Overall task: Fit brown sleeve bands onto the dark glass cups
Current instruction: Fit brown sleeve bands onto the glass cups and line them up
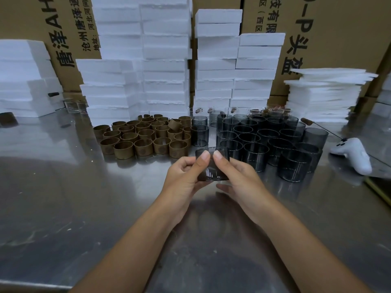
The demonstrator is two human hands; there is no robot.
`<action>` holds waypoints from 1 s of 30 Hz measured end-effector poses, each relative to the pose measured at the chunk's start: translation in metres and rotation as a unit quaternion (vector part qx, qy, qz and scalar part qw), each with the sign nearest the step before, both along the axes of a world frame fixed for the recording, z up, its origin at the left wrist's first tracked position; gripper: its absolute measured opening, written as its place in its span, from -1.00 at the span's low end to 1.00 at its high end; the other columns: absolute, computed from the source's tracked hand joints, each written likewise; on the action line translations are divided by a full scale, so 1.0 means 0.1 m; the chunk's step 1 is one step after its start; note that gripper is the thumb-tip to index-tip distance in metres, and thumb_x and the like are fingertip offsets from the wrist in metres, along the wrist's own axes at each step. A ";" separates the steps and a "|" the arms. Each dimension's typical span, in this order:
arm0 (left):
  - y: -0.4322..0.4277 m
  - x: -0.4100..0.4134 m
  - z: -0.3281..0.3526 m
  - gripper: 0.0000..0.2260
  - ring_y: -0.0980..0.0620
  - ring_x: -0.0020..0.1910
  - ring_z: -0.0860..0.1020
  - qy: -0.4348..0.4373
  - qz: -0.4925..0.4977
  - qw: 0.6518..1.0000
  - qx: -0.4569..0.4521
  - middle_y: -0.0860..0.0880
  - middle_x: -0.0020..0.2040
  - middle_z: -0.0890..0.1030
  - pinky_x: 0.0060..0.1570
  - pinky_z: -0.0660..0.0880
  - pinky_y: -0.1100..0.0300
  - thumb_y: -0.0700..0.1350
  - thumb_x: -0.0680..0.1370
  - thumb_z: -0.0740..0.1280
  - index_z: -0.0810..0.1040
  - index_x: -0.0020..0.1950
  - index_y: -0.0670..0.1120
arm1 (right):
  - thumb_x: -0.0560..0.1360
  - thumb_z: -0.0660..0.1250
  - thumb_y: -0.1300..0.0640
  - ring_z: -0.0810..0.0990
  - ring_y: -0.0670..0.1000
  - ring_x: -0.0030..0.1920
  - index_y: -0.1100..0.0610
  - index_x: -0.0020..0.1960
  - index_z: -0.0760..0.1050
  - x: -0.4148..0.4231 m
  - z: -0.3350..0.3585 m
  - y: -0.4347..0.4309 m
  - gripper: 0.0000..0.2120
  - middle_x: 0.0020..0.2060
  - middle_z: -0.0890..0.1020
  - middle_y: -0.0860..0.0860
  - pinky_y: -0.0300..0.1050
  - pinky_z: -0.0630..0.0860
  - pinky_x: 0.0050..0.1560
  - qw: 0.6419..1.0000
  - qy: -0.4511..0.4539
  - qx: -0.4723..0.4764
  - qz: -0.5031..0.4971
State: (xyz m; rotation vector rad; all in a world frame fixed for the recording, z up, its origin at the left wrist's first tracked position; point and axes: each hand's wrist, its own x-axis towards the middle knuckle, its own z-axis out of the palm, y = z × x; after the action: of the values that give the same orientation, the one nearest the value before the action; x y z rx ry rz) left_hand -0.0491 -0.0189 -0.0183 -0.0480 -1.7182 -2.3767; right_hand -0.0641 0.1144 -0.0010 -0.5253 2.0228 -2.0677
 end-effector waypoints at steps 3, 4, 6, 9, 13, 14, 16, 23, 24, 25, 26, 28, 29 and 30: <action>0.00 0.01 0.03 -0.51 -0.02 -0.09 0.66 -0.001 -0.021 1.000 0.024 -0.14 -0.10 0.69 -0.10 0.59 0.19 0.15 0.24 0.48 0.54 -0.03 -0.17 | 0.19 0.35 -0.36 0.63 -0.11 0.10 -0.03 0.03 0.67 0.00 0.02 0.02 -0.43 -0.03 0.71 -0.07 -0.11 0.43 0.11 1.000 -0.011 -0.009 0.001; 0.00 0.02 0.05 -0.46 -0.03 -0.07 0.66 -0.003 -0.026 0.999 0.031 -0.16 -0.07 0.68 -0.11 0.58 0.21 0.15 0.25 0.46 0.55 0.05 -0.21 | 0.18 0.35 -0.37 0.63 -0.15 0.06 -0.06 0.01 0.67 0.00 0.02 0.02 -0.46 -0.04 0.71 -0.08 -0.12 0.42 0.10 1.000 -0.015 -0.013 0.004; 0.01 0.03 0.07 -0.36 -0.02 -0.05 0.65 0.000 -0.033 0.999 0.042 -0.17 -0.02 0.68 -0.11 0.58 0.22 0.15 0.28 0.43 0.52 0.18 -0.28 | 0.18 0.35 -0.38 0.63 -0.22 -0.04 -0.13 -0.04 0.68 -0.01 0.02 0.03 -0.52 -0.06 0.72 -0.10 -0.14 0.40 0.06 0.999 -0.023 -0.021 0.014; -0.02 0.02 0.06 -0.53 -0.03 -0.02 0.65 0.016 -0.058 0.996 0.060 -0.17 0.02 0.68 -0.08 0.59 0.21 0.12 0.36 0.39 0.61 0.10 -0.20 | 0.18 0.36 -0.39 0.64 -0.22 -0.05 -0.14 -0.01 0.68 -0.02 0.02 0.05 -0.50 -0.04 0.72 -0.07 -0.12 0.43 0.08 0.998 -0.038 -0.037 0.030; -0.03 0.02 0.06 -0.65 -0.05 0.05 0.64 0.030 -0.090 0.994 0.057 -0.17 0.06 0.67 -0.02 0.57 0.20 0.12 0.43 0.34 0.69 0.03 -0.09 | 0.20 0.34 -0.39 0.65 -0.18 0.00 -0.13 -0.03 0.68 -0.04 0.02 0.05 -0.51 -0.03 0.71 -0.07 -0.09 0.44 0.10 0.997 -0.045 -0.049 0.025; -0.03 0.02 0.07 -0.64 -0.05 0.06 0.64 0.028 -0.085 0.995 0.048 -0.17 0.06 0.67 -0.01 0.57 0.20 0.13 0.42 0.34 0.69 0.03 -0.09 | 0.21 0.32 -0.40 0.64 -0.18 -0.01 -0.13 -0.03 0.68 -0.03 0.02 0.04 -0.51 -0.03 0.71 -0.07 -0.11 0.44 0.08 0.998 -0.039 -0.044 0.015; -0.02 0.02 0.07 -0.56 -0.05 0.07 0.64 0.015 -0.049 0.999 0.011 -0.15 0.05 0.68 -0.01 0.57 0.21 0.18 0.38 0.35 0.67 0.07 -0.11 | 0.22 0.28 -0.42 0.62 -0.18 0.01 -0.13 -0.04 0.68 -0.02 0.02 0.03 -0.49 -0.04 0.71 -0.10 -0.13 0.43 0.04 1.000 -0.021 -0.023 -0.005; 0.02 0.02 0.03 -0.47 0.01 0.10 0.62 0.000 0.049 0.994 -0.096 -0.05 0.04 0.68 0.11 0.53 0.09 0.24 0.34 0.31 0.60 0.14 -0.08 | 0.27 0.31 -0.29 0.64 -0.16 0.00 0.06 0.09 0.61 -0.03 0.00 0.02 -0.44 -0.09 0.72 -0.10 -0.08 0.49 0.10 0.997 0.014 -0.010 -0.076; 0.02 0.02 0.03 -0.45 -0.01 0.10 0.62 -0.003 0.049 0.995 -0.087 -0.08 0.05 0.68 0.14 0.53 0.08 0.22 0.33 0.32 0.58 0.17 -0.11 | 0.27 0.33 -0.26 0.65 -0.17 -0.03 0.08 0.11 0.59 -0.03 0.00 0.01 -0.44 -0.10 0.72 -0.09 -0.10 0.49 0.09 0.996 0.016 -0.015 -0.085; 0.02 0.02 0.03 -0.42 -0.01 0.11 0.62 -0.005 0.042 0.996 -0.083 -0.09 0.06 0.67 0.15 0.53 0.08 0.22 0.31 0.35 0.56 0.19 -0.12 | 0.26 0.35 -0.24 0.65 -0.18 -0.03 0.10 0.16 0.57 -0.03 0.00 0.01 -0.41 -0.08 0.71 -0.08 -0.13 0.50 0.10 0.995 0.018 -0.020 -0.092; 0.03 0.03 0.02 -0.39 0.01 0.11 0.62 -0.004 0.035 0.996 -0.085 -0.07 0.07 0.67 0.14 0.54 0.10 0.22 0.27 0.37 0.54 0.21 -0.11 | 0.24 0.36 -0.23 0.65 -0.18 -0.01 0.12 0.20 0.55 -0.03 -0.01 0.00 -0.36 -0.04 0.71 -0.06 -0.16 0.51 0.11 0.995 0.018 -0.025 -0.099; 0.04 0.03 0.01 -0.37 0.08 0.09 0.62 0.003 0.028 0.994 -0.101 -0.01 0.09 0.66 0.10 0.55 0.15 0.22 0.22 0.42 0.53 0.21 -0.06 | 0.23 0.38 -0.22 0.65 -0.20 -0.02 0.12 0.22 0.54 -0.03 -0.01 0.01 -0.35 -0.02 0.71 -0.06 -0.20 0.51 0.06 0.994 0.018 -0.032 -0.107; 0.05 0.03 0.01 -0.37 0.10 0.08 0.62 0.005 0.029 0.994 -0.110 0.02 0.09 0.66 0.09 0.55 0.15 0.21 0.20 0.44 0.54 0.20 -0.03 | 0.23 0.39 -0.22 0.65 -0.20 -0.04 0.11 0.20 0.55 -0.03 -0.01 0.01 -0.36 -0.04 0.71 -0.07 -0.22 0.50 0.01 0.993 0.017 -0.034 -0.108; 0.05 0.03 0.01 -0.38 0.11 0.07 0.62 0.005 0.030 0.993 -0.110 0.02 0.09 0.66 0.08 0.55 0.16 0.20 0.19 0.45 0.54 0.19 -0.03 | 0.22 0.39 -0.23 0.66 -0.20 -0.04 0.11 0.20 0.55 -0.04 -0.01 0.01 -0.35 -0.04 0.71 -0.06 -0.22 0.50 0.00 0.993 0.015 -0.034 -0.108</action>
State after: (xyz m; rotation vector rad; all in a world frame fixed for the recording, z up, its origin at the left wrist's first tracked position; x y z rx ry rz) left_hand -0.0464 -0.0143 -0.0175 -0.0424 -1.9410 -2.1327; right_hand -0.0677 0.1150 -0.0018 -0.3649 2.1157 -2.2713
